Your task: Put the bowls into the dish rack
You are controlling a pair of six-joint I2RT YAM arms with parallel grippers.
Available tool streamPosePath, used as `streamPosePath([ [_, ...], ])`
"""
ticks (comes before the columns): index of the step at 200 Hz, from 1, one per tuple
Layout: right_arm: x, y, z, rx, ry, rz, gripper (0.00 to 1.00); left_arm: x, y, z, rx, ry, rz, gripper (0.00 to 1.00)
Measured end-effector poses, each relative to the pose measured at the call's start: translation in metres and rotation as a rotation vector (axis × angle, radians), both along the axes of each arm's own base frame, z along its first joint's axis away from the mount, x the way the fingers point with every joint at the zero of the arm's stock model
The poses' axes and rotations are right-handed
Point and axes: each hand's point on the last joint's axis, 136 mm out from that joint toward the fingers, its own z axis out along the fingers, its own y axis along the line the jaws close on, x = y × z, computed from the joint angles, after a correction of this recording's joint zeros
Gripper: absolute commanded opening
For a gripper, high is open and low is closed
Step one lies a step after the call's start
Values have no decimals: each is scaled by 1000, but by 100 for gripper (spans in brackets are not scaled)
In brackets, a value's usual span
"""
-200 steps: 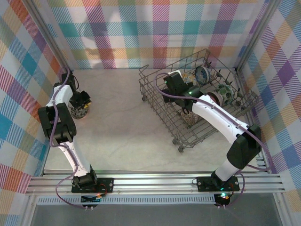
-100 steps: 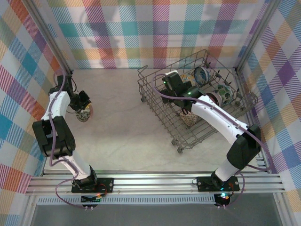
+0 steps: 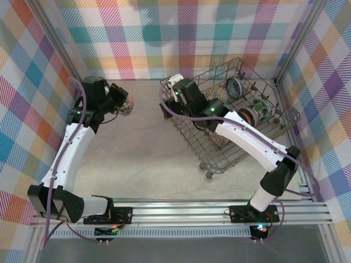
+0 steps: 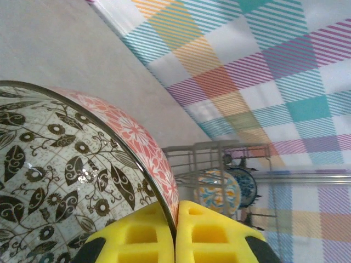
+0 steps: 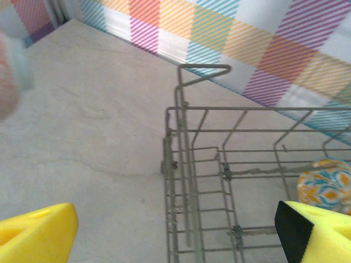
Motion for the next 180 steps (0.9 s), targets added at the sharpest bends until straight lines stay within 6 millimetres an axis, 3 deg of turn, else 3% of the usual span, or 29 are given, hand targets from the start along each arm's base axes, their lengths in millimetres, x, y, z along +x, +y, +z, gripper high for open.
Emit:
streamPosePath([
  [40,-13,41,-18,13,31,72,82,11,-36,-9,-33,10,-1,0],
  [83,-22,67,-21,78,14,93,72,13,-52,-15,-42,17,18,0],
  [106,-16,77,-23,106,-8,64,71,13,-56,-11,-57,2,30,0],
  [131,-2,84,-44,97,-9,12,67,13,-58,-10,-61,-1,38,0],
  [153,7,86,-58,84,-17,-40,65,14,-53,-10,-62,0,69,0],
  [180,14,84,-62,90,-34,-97,57,13,-52,-6,-70,-12,76,0],
])
